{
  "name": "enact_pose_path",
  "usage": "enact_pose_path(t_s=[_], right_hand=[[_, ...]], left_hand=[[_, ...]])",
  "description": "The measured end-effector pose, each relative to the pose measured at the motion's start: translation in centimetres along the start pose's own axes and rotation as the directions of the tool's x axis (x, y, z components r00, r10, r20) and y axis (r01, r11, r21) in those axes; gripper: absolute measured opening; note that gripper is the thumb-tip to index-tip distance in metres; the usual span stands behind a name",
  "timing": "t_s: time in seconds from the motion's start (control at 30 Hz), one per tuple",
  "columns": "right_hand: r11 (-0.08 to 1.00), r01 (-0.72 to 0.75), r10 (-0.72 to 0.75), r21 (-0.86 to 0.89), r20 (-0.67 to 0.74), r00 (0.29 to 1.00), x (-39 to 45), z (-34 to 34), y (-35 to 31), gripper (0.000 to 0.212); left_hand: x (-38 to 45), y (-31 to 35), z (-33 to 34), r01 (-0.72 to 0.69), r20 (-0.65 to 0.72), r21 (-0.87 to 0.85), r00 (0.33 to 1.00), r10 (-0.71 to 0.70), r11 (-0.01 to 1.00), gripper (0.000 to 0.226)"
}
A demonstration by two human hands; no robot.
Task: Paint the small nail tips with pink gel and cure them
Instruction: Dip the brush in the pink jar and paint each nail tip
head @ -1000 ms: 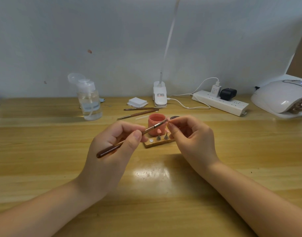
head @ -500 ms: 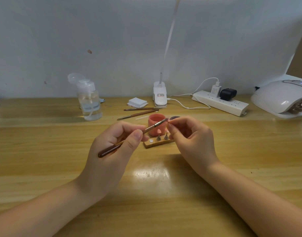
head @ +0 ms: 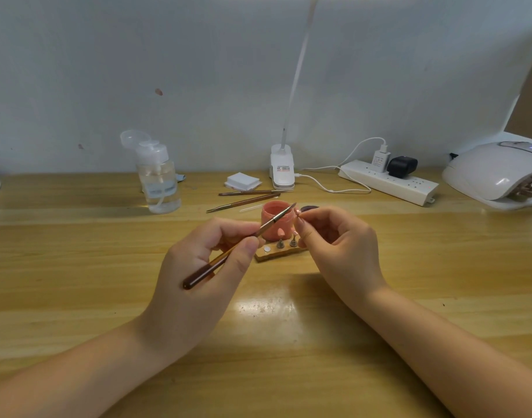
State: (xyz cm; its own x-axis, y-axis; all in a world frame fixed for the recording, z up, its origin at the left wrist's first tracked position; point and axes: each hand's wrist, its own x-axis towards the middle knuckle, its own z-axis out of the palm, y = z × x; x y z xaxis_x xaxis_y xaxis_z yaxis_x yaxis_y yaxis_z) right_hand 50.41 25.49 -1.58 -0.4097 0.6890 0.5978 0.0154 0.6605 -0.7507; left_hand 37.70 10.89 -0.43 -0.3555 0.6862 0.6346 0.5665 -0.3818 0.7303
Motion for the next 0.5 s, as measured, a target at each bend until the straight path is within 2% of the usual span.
enact_pose_path(t_s=[0.23,0.37,0.5], right_hand=[[1.000,0.001,-0.001,0.004,0.011,1.000,-0.06,0.00,-0.19,0.014],[1.000,0.000,0.000,0.006,0.017,1.000,-0.07,-0.03,-0.23,0.013],[1.000,-0.009,0.009,0.009,0.006,1.000,-0.03,-0.04,-0.17,0.011]], left_hand=[[-0.07,0.08,0.04,0.078,-0.025,-0.093,0.996,-0.080,0.993,0.023],[-0.17,0.10,-0.05,0.072,0.016,-0.105,0.997,-0.071,0.992,0.023],[-0.11,0.02,-0.09,0.056,-0.007,-0.126,0.998,-0.057,0.990,0.021]])
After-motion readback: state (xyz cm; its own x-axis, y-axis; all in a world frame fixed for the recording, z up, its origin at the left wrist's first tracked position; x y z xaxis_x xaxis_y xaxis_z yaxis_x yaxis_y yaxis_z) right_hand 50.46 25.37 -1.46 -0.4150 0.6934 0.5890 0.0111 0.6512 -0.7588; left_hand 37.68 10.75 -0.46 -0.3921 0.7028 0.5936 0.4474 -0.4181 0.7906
